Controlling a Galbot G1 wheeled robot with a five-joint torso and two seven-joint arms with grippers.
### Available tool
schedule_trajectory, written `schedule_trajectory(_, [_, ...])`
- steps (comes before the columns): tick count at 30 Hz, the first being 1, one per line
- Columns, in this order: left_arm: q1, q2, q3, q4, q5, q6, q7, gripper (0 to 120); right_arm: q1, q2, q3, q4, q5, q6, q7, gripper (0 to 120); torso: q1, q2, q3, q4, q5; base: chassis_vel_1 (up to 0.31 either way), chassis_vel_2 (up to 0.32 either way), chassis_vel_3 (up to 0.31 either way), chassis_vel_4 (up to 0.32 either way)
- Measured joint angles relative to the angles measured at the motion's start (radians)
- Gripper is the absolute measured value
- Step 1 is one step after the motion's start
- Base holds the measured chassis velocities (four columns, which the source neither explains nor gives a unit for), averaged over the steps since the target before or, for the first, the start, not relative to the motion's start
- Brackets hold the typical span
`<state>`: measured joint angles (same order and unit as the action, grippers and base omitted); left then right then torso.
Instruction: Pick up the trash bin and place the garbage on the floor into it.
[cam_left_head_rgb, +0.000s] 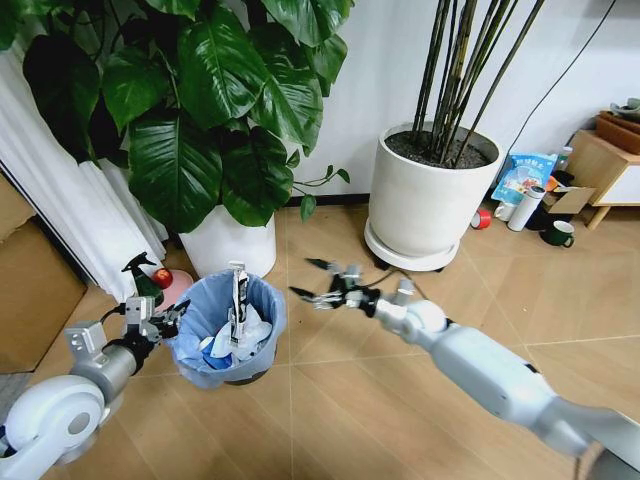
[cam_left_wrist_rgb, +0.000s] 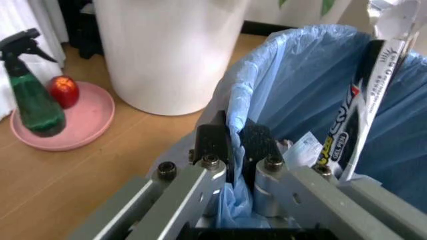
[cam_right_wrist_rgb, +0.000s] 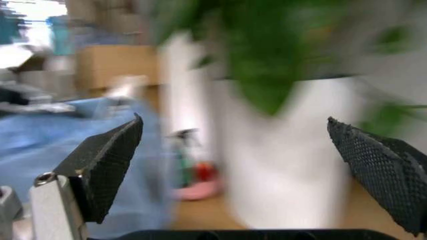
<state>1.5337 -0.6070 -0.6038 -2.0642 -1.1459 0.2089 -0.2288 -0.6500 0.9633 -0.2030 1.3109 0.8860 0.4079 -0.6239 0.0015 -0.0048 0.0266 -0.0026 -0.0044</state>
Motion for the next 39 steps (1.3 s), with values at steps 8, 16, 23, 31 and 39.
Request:
schedule_trajectory(8, [0.051, -0.082, -0.025, 0.039, 0.088, -0.021, 0.027, 0, -0.374, -0.059, 0.402, 0.045, -0.074, -0.001, 0.243, 100, 0.0, 0.0, 0.0, -0.0001, 0.0002, 0.0, 0.0, 0.0, 0.0])
schedule_trajectory(16, [0.081, -0.115, -0.059, 0.06, 0.148, -0.037, 0.037, 0, -0.739, 0.0, 0.811, 0.143, -0.151, -0.005, 0.252, 100, 0.0, 0.0, 0.0, 0.0001, 0.0001, 0.0, 0.0, 0.0, 0.0])
schedule_trajectory(23, [0.071, -0.104, -0.08, 0.094, 0.163, -0.043, 0.04, 0, -0.882, 0.078, 1.012, 0.208, -0.175, 0.003, 0.218, 100, 0.0, 0.0, 0.0, 0.0002, -0.0002, 0.0, 0.0, 0.0, 0.0])
schedule_trajectory(31, [0.087, -0.098, -0.139, 0.112, 0.142, -0.044, 0.041, 0, -0.922, 0.113, 1.09, 0.22, -0.166, 0.001, 0.185, 100, 0.0, 0.0, 0.0, 0.0004, -0.0006, 0.0, 0.0, 0.0, 0.0])
schedule_trajectory(39, [0.089, -0.11, -0.164, 0.116, 0.126, -0.044, 0.04, 0, -0.927, 0.168, 1.103, 0.215, -0.167, 0.003, 0.153, 100, 0.0, 0.0, 0.0, 0.0001, -0.0004, 0.0, 0.0, 0.0, 0.0])
